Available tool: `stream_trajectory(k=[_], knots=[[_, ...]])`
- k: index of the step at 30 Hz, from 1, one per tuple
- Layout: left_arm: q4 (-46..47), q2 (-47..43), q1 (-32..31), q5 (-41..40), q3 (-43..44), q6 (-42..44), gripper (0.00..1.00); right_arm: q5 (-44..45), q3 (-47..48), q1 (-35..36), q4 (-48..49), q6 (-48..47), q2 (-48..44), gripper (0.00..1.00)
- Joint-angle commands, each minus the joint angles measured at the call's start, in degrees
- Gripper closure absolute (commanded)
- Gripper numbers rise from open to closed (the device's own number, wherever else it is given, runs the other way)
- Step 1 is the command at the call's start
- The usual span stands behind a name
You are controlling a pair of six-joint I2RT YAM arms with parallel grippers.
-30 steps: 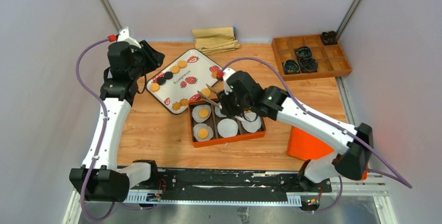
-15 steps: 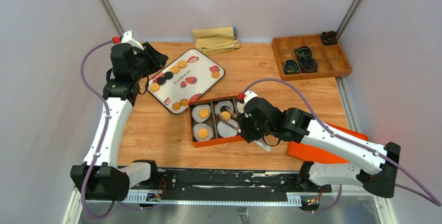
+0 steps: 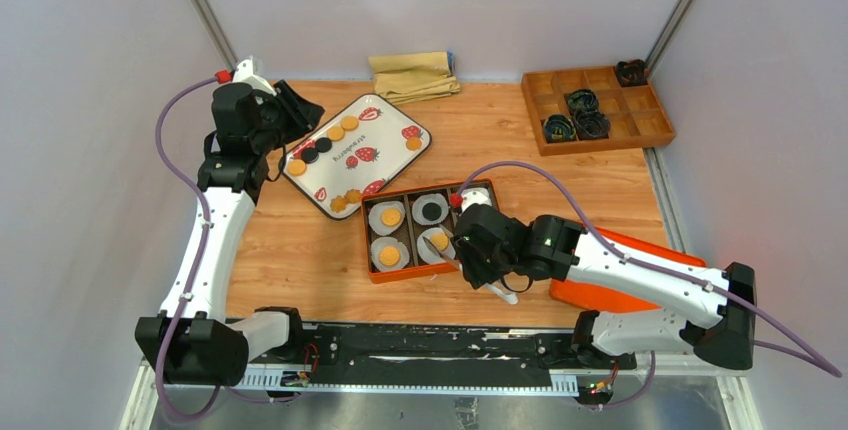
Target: Pack the cookies
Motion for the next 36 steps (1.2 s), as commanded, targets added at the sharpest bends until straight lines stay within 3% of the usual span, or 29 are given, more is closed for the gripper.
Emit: stream_trajectory(k=[1, 5, 16, 22, 36], knots=[[1.61, -0.20, 0.14, 1.06, -0.29, 0.24, 0.56, 3.85, 0.03, 0.69, -0.55, 1.00, 0.70, 0.62], [1.71, -0.02, 0.14, 1.03, -0.12, 0.32, 0.56, 4.75, 0.50, 0.67, -0.46, 0.72, 1.69, 0.55], [0.68, 0.02, 0.14, 0.19, 0.76, 1.36, 0.56, 2.99, 2.68, 0.69, 2.46, -1.21, 5.69, 0.54], [0.66, 0.57, 0.14, 0.31, 0.85, 1.38, 0.55, 2.75, 1.99, 0.68, 3.60, -0.52, 4.69, 0.41], [1.28, 0.51, 0.14, 1.49, 1.94, 0.27, 0.55, 7.61, 7.42, 0.56, 6.07, -4.33, 1.36, 0.45]])
